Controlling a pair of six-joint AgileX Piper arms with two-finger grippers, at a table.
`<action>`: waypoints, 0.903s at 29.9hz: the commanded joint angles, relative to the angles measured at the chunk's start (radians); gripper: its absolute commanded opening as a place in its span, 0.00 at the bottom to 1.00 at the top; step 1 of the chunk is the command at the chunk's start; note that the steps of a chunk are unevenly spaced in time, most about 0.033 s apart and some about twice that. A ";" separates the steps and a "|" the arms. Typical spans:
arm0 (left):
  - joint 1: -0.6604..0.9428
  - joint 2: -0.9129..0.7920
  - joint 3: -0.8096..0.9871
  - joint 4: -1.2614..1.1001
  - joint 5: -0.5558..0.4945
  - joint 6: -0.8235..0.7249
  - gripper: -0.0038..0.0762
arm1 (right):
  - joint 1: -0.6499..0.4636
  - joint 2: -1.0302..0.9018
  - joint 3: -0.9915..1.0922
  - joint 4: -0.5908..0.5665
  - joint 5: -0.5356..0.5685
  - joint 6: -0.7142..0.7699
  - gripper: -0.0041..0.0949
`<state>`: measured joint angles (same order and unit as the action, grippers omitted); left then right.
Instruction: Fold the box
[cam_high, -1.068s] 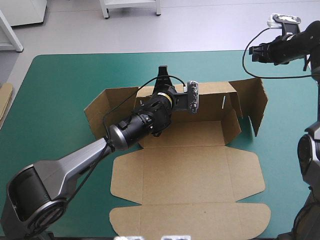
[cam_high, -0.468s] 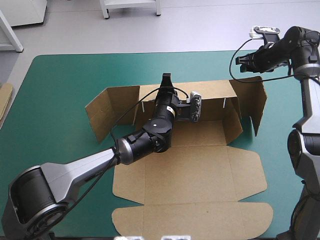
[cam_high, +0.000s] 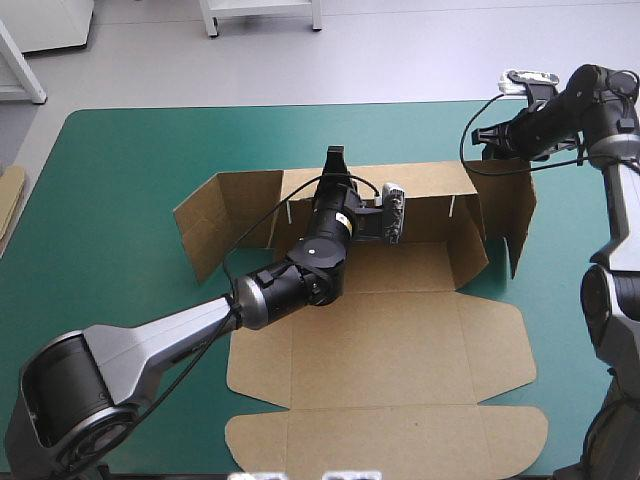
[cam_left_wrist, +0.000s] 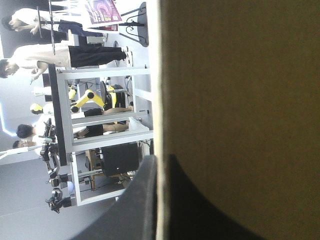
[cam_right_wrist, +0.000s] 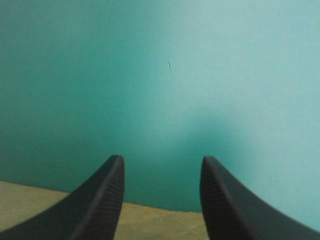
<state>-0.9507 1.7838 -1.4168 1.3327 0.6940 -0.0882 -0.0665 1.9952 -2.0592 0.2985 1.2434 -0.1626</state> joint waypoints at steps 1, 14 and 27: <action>-0.010 -0.049 -0.021 0.046 0.004 -0.023 0.04 | -0.003 -0.114 0.040 0.008 0.004 -0.015 0.49; -0.010 -0.049 -0.021 0.046 0.006 -0.023 0.04 | -0.003 -0.232 0.200 0.040 0.004 -0.048 0.44; -0.010 -0.049 -0.021 0.042 0.011 -0.023 0.04 | -0.003 -0.389 0.477 0.126 -0.135 -0.141 0.44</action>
<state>-0.9507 1.7838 -1.4168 1.3350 0.6968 -0.0943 -0.0665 1.6897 -1.6123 0.3821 1.1723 -0.2714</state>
